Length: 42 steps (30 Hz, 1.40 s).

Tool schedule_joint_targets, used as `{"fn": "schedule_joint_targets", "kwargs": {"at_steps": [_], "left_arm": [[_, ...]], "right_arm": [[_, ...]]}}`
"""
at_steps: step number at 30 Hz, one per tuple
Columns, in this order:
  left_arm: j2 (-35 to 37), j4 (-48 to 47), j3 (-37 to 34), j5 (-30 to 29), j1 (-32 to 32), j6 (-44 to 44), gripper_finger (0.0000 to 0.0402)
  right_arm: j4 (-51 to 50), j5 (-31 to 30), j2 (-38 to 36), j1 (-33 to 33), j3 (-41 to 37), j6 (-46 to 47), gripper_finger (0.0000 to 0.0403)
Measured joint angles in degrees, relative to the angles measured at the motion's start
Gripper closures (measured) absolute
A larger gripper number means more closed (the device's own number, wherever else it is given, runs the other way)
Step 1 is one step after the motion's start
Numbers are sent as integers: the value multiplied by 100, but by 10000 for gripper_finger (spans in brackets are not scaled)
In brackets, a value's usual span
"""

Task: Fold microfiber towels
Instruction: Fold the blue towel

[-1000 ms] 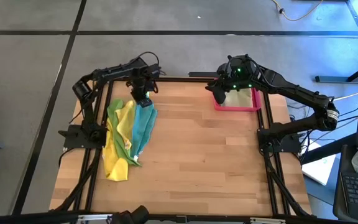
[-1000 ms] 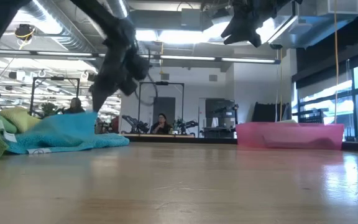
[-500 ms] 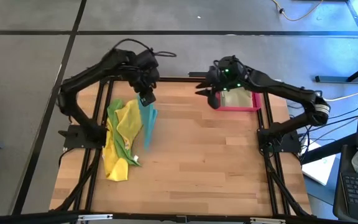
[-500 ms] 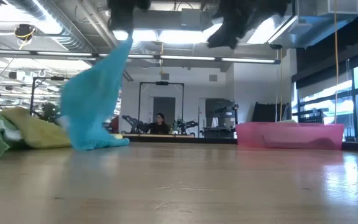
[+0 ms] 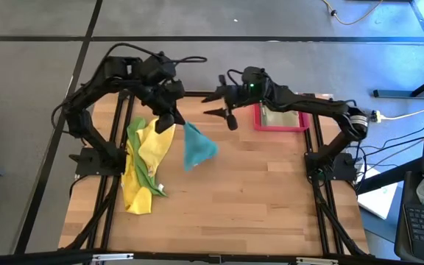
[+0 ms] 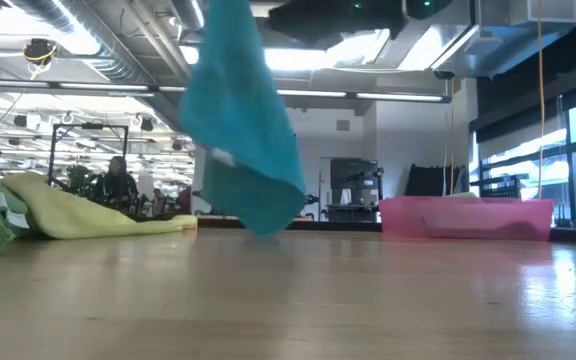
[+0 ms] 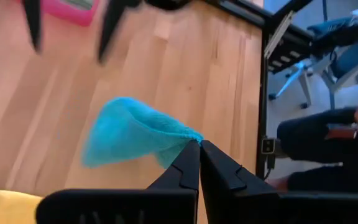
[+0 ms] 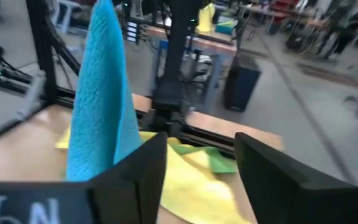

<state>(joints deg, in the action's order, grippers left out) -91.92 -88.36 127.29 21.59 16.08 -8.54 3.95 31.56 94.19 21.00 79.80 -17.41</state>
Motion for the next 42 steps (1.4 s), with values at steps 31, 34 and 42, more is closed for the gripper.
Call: {"fn": "schedule_joint_targets", "kwargs": {"at_steps": [31, 34, 42], "left_arm": [[-113, 795, 229, 501, -47, -1090, 401], [-92, 798, 229, 502, -113, -1194, 401], [-94, 871, 229, 495, -275, -1350, 401]], "right_arm": [[-1160, -1342, 148, -737, 224, 2751, 172], [-1584, -1013, 146, -681, 224, 2562, 172], [-2516, -880, 148, -690, 172, 1698, 175]]}}
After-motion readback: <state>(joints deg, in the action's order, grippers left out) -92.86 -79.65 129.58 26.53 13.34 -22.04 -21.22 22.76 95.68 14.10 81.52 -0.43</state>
